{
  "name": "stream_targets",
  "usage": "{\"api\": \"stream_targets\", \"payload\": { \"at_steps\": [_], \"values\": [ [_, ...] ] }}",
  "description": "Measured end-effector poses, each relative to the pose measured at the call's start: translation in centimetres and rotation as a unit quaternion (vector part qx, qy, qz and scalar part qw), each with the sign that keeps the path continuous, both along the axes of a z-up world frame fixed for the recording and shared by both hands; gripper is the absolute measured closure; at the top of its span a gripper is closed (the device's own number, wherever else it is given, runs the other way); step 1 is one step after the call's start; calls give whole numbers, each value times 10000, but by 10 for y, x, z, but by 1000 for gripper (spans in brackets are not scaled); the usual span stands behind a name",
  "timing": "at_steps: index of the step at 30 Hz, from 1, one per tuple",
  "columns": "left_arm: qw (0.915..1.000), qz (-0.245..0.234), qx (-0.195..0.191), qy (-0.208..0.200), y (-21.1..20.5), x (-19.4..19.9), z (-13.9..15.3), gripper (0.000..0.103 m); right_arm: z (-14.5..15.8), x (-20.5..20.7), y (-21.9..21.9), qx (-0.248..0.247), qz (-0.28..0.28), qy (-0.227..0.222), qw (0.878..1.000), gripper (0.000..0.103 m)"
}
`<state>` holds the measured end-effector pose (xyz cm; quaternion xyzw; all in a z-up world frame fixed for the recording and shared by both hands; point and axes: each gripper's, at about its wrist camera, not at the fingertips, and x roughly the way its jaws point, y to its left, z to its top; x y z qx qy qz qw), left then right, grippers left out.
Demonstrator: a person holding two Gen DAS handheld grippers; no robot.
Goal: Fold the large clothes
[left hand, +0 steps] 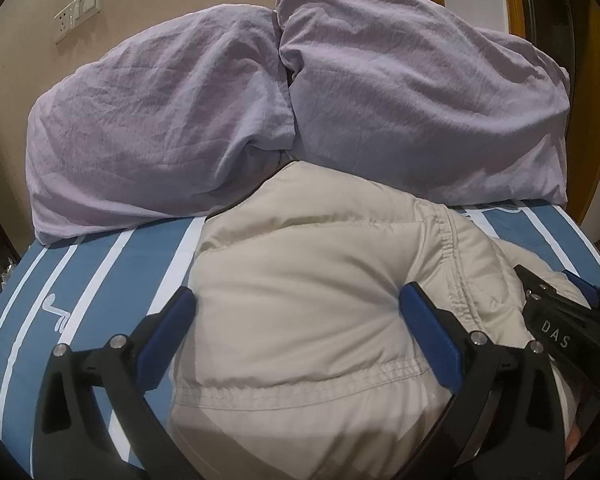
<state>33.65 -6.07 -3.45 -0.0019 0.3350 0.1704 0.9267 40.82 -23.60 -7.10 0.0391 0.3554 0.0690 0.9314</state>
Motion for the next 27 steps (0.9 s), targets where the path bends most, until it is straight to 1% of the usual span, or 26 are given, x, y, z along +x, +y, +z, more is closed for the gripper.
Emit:
{"api": "stream_targets", "payload": {
  "at_steps": [9, 27],
  "values": [
    [10000, 6, -3, 0, 0, 0, 0, 2, -3, 5, 3, -38, 35, 137, 9999, 29],
    [10000, 31, -1, -5, 0, 1, 0, 2, -4, 6, 4, -62, 51, 166, 9998, 27]
  ]
}}
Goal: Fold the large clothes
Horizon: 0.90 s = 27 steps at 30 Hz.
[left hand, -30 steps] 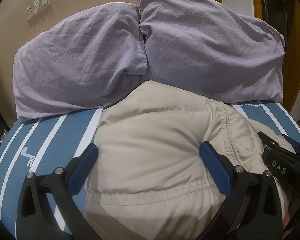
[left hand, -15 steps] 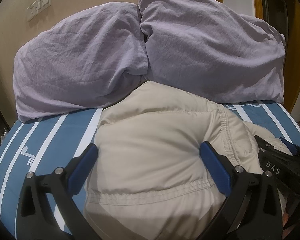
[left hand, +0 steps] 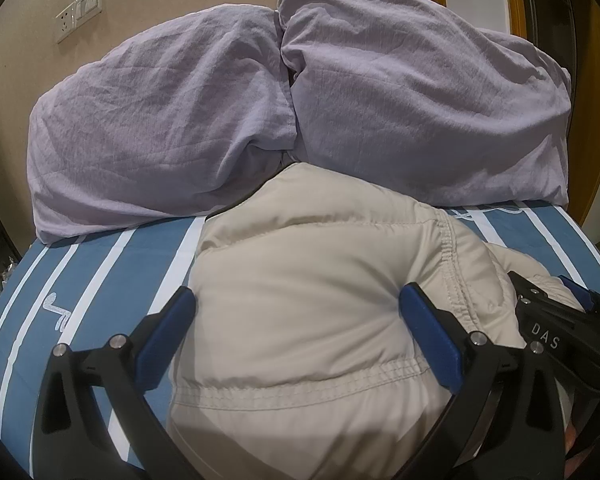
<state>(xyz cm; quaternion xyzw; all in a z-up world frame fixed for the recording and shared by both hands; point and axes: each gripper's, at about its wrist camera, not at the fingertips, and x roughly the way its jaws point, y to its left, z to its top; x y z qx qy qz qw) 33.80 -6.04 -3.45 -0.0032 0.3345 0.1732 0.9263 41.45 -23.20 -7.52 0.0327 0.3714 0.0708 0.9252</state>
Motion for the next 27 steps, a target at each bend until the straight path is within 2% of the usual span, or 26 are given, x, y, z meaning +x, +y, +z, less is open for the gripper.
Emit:
{"api": "stream_targets", "payload": {
  "at_steps": [23, 27],
  "values": [
    [10000, 12, 6, 7, -1, 0, -1, 2, -2, 2, 0, 68, -11, 38, 10000, 26],
    [10000, 18, -10, 70, 0, 0, 0, 2, -2, 3, 1, 14, -60, 71, 10000, 22]
  ]
}}
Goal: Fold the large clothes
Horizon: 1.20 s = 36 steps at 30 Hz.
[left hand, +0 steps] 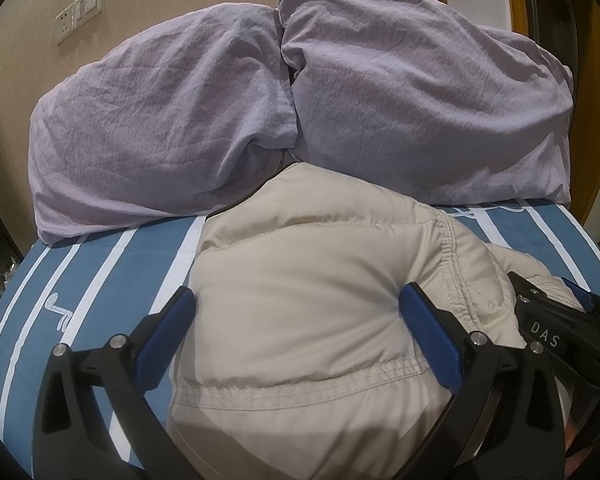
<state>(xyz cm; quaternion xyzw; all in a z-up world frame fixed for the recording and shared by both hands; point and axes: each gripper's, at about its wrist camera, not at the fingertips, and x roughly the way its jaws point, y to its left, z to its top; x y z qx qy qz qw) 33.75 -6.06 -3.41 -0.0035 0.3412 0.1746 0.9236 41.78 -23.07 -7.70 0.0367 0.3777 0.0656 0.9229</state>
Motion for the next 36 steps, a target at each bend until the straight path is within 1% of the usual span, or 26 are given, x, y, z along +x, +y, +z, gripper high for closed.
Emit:
{"api": "stream_targets", "payload": {
  "at_steps": [3, 4, 7, 9, 10, 12, 14, 16, 17, 19, 22, 23, 26, 28, 32, 35, 36],
  "values": [
    [9997, -64, -113, 191, 5, -9, 8, 2, 7, -4, -9, 44, -25, 144, 9999, 13],
    [9996, -89, -188, 191, 8, -16, 12, 2, 11, -8, -17, 153, 15, 159, 9998, 11],
    [9990, -157, -419, 73, 28, -41, 30, 2, 23, -23, -47, 623, 113, 140, 9979, 6],
    [9982, -193, -563, 43, 39, -50, 39, 2, 28, -29, -69, 953, 150, 303, 9949, 5],
    [9970, -271, -719, 19, 49, -57, 44, 2, 28, -30, -79, 1106, 200, 424, 9928, 4],
    [9949, -375, -931, 58, 58, -63, 49, 2, 26, -31, -92, 1415, 421, 681, 9867, 3],
    [9930, -466, -1067, 185, 66, -67, 48, 2, 19, -32, -101, 1697, 667, 978, 9784, 3],
    [9924, -450, -1096, 332, 70, -67, 41, 2, 11, -33, -103, 1956, 855, 1202, 9695, 1],
    [9912, -428, -1177, 434, 73, -66, 35, 2, 8, -33, -103, 2066, 920, 1273, 9657, 1],
    [9873, -410, -1431, 562, 77, -66, 23, 2, -2, -33, -101, 2392, 1108, 1485, 9531, 1],
    [9814, -463, -1780, 543, 82, -66, 15, 2, -11, -32, -96, 2601, 1279, 1710, 9417, 1],
    [9801, -479, -1851, 538, 83, -65, 14, 2, -13, -31, -94, 2633, 1304, 1736, 9400, 1],
    [9761, -555, -2030, 543, 84, -62, 10, 2, -21, -27, -91, 2867, 1405, 1879, 9288, 1],
    [9733, -606, -2147, 539, 84, -60, 6, 2, -30, -23, -87, 3089, 1457, 2035, 9176, 1],
    [9604, -690, -2643, 539, 89, -54, -5, 2, -41, -19, -83, 3407, 1543, 2173, 9016, 1],
    [9456, -736, -3118, 558, 94, -49, -15, 2, -42, -18, -81, 3472, 1645, 2160, 8976, 1],
    [9394, -749, -3297, 563, 96, -48, -19, 2, -43, -18, -81, 3484, 1670, 2170, 8964, 1]
  ]
}}
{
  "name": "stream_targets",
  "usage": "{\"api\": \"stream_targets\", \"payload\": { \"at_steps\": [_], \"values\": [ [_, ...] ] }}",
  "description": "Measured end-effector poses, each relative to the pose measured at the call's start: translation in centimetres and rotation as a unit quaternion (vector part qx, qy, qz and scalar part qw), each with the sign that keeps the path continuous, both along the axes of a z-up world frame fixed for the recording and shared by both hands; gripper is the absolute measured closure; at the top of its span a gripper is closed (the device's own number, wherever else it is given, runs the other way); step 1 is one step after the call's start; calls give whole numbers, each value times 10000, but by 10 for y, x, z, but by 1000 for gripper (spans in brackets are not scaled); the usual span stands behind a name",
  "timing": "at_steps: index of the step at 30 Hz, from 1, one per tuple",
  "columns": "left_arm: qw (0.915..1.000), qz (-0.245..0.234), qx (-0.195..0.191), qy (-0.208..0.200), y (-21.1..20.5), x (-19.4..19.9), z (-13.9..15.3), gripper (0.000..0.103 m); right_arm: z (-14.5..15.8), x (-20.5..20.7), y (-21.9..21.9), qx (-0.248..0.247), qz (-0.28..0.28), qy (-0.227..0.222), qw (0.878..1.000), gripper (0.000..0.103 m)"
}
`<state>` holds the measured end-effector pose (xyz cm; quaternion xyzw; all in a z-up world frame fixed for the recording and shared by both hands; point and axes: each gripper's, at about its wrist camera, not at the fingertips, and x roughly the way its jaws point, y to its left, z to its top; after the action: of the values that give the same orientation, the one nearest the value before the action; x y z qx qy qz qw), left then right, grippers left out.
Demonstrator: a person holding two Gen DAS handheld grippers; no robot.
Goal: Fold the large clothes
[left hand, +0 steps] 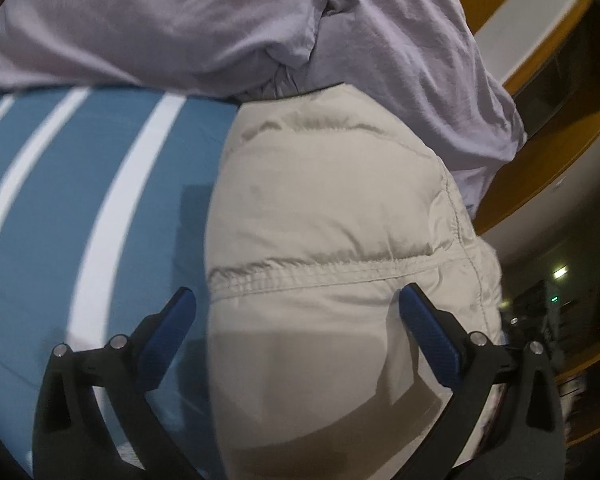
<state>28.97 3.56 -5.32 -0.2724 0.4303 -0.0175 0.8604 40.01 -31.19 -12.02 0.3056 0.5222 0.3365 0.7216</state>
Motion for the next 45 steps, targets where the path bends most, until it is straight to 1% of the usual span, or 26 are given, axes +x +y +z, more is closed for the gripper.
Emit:
{"api": "stream_targets", "payload": {
  "at_steps": [3, 5, 6, 7, 8, 9, 10, 11, 13, 14, 16, 19, 24, 28, 29, 30, 31, 34, 36, 37, 39, 40, 41, 42, 44, 45],
  "values": [
    [9990, -4, -444, 16, 5, 2, -10, 2, 2, 0, 7, 4, 70, -44, 10000, 1],
    [9983, 25, -586, -24, 6, 0, -13, 2, 5, -3, 11, -5, 62, -150, 9999, 6],
    [9980, 42, -630, -58, 7, -1, -14, 3, 6, -4, 9, -9, 52, -187, 9998, 12],
    [9977, 48, -669, -87, 8, -2, -14, 7, 7, -5, 9, 3, 37, -221, 9997, 20],
    [9974, 69, -703, -128, 9, -4, -13, 12, 9, -5, 9, 34, 22, -251, 9997, 24],
    [9971, 78, -735, -155, 10, -6, -11, 15, 11, -6, 8, 83, 8, -284, 9996, 31],
    [9969, 77, -763, -177, 11, -7, -9, 20, 13, -7, 7, 109, 4, -308, 9995, 37],
    [9969, 70, -763, -190, 13, -8, -6, 25, 16, -7, 8, 111, 0, -342, 9994, 39],
    [9973, 55, -693, -220, 15, -8, 0, 30, 23, -8, 14, 98, 22, -422, 9991, 47],
    [9977, 86, -620, -245, 20, -10, 5, 31, 26, -8, 20, 100, 57, -465, 9989, 48],
    [9980, 184, -533, -280, 31, -14, 10, 32, 29, -7, 31, 133, 124, -519, 9985, 51],
    [9979, 367, -433, -305, 54, -18, 18, 33, 36, -2, 59, 216, 261, -594, 9977, 53],
    [9967, 727, -20, -370, 95, -21, 41, 33, 46, 7, 107, 345, 436, -738, 9957, 53],
    [9937, 917, 494, -418, 115, -15, 52, 33, 41, 7, 135, 357, 399, -868, 9948, 53],
    [9919, 975, 740, -331, 116, -11, 50, 33, 38, 7, 140, 263, 381, -859, 9952, 52],
    [9899, 1004, 972, -219, 115, -8, 46, 32, 32, 6, 146, 78, 360, -820, 9960, 46],
    [9883, 1011, 1127, -177, 114, -7, 42, 32, 30, 5, 146, 14, 323, -856, 9958, 42],
    [9841, 1001, 1419, -381, 109, -11, 42, 30, 36, 5, 135, -156, 338, -886, 9954, 38],
    [9758, 1075, 1843, -472, 102, -14, 48, 29, 44, 3, 126, -249, 364, -948, 9945, 38],
    [9698, 1119, 2101, -537, 99, -17, 52, 29, 49, 1, 123, -320, 354, -1005, 9938, 36],
    [9594, 1165, 2470, -700, 91, -19, 61, 27, 59, -4, 115, -563, 270, -1191, 9909, 32],
    [9536, 1216, 2639, -791, 87, -20, 66, 19, 64, -7, 111, -706, 159, -1335, 9884, 30],
    [9492, 1269, 2748, -859, 84, -21, 69, 15, 75, -11, 106, -893, -41, -1574, 9835, 30],
    [9455, 1294, 2832, -951, 81, -21, 73, 15, 81, -11, 105, -973, -165, -1692, 9806, 30],
    [9431, 1293, 2902, -975, 76, -15, 76, 13, 94, -12, 107, -1170, -414, -1903, 9739, 30],
    [9431, 1277, 2926, -934, 74, -8, 76, 13, 102, -12, 112, -1226, -390, -2005, 9712, 30]
  ]
}}
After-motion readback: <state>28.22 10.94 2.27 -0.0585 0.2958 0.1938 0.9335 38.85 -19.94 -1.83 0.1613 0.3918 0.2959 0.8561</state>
